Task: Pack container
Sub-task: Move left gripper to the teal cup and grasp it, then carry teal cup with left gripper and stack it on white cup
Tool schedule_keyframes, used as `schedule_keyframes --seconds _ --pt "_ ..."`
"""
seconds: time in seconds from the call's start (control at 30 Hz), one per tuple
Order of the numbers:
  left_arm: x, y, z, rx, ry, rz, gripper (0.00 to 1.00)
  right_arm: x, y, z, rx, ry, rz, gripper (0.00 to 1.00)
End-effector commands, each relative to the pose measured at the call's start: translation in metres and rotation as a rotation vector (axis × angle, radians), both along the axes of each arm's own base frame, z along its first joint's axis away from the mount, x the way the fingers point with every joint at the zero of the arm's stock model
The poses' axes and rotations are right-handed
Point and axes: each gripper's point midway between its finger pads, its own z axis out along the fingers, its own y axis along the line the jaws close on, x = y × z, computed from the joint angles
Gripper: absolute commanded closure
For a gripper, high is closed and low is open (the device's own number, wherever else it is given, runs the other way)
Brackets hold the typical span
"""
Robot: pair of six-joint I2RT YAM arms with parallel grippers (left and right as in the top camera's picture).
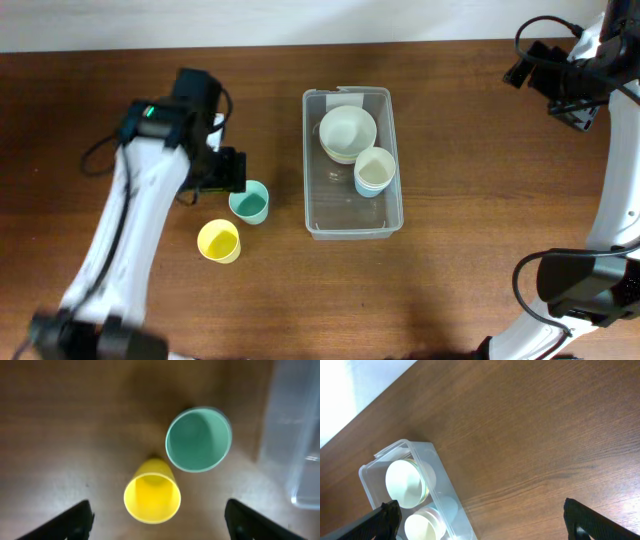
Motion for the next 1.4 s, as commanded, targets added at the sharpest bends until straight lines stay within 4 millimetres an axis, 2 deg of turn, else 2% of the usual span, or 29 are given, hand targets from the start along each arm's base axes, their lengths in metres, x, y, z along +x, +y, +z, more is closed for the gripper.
schedule_keyframes --seconds 0.0,0.17,0.23,0.3,0.47,0.53,0.63,0.73,0.8,0.9,0.97,1.03,1.17,1.37 --pt "-0.013 0.008 -0.021 0.024 0.015 0.023 0.13 0.0 -0.002 0.003 -0.005 -0.008 -0.002 0.01" --pt "-0.013 0.015 -0.066 0.021 0.047 0.049 0.15 0.0 -0.002 0.003 -0.005 -0.008 -0.002 0.01" --pt "-0.008 0.019 -0.074 0.014 0.027 0.063 0.2 0.0 -0.002 0.003 -0.005 -0.008 -0.002 0.01" --pt "0.0 0.021 -0.078 0.01 -0.002 0.067 0.29 0.0 -0.002 0.003 -0.005 -0.008 -0.002 0.01" --pt "0.014 0.019 -0.085 0.009 -0.03 0.035 0.32 0.0 -0.002 0.003 -0.005 -0.008 -0.002 0.01" --pt "0.021 0.009 -0.095 -0.04 -0.022 0.001 0.33 0.0 -0.002 0.003 -0.005 -0.008 -0.002 0.01" --pt "0.022 0.0 -0.108 -0.08 0.009 -0.011 0.38 0.0 -0.002 0.003 -0.005 -0.008 -0.002 0.01" --pt "0.021 0.001 -0.12 -0.076 0.045 -0.009 0.44 0.0 -0.002 0.003 -0.005 -0.008 -0.002 0.01" --pt "0.022 0.001 -0.127 -0.074 0.059 -0.009 0.51 0.0 -0.002 0.003 -0.005 -0.008 -0.002 0.01" --pt "0.024 0.001 -0.132 -0.07 0.061 -0.008 0.78 0.0 -0.002 0.003 -0.005 -0.008 -0.002 0.01" --pt "0.028 0.001 -0.131 -0.072 0.044 -0.008 0.94 0.0 -0.002 0.003 -0.005 -0.008 -0.002 0.01" --pt "0.037 0.002 -0.122 -0.062 0.012 -0.007 0.99 0.0 -0.002 0.003 -0.005 -0.008 -0.002 0.01" --pt "0.056 0.006 -0.089 -0.026 -0.048 -0.024 0.99 0.0 -0.002 0.003 -0.005 -0.008 -0.002 0.01" --pt "0.077 -0.008 -0.011 -0.033 -0.148 -0.085 0.99 0.0 -0.002 0.003 -0.005 -0.008 -0.002 0.01"
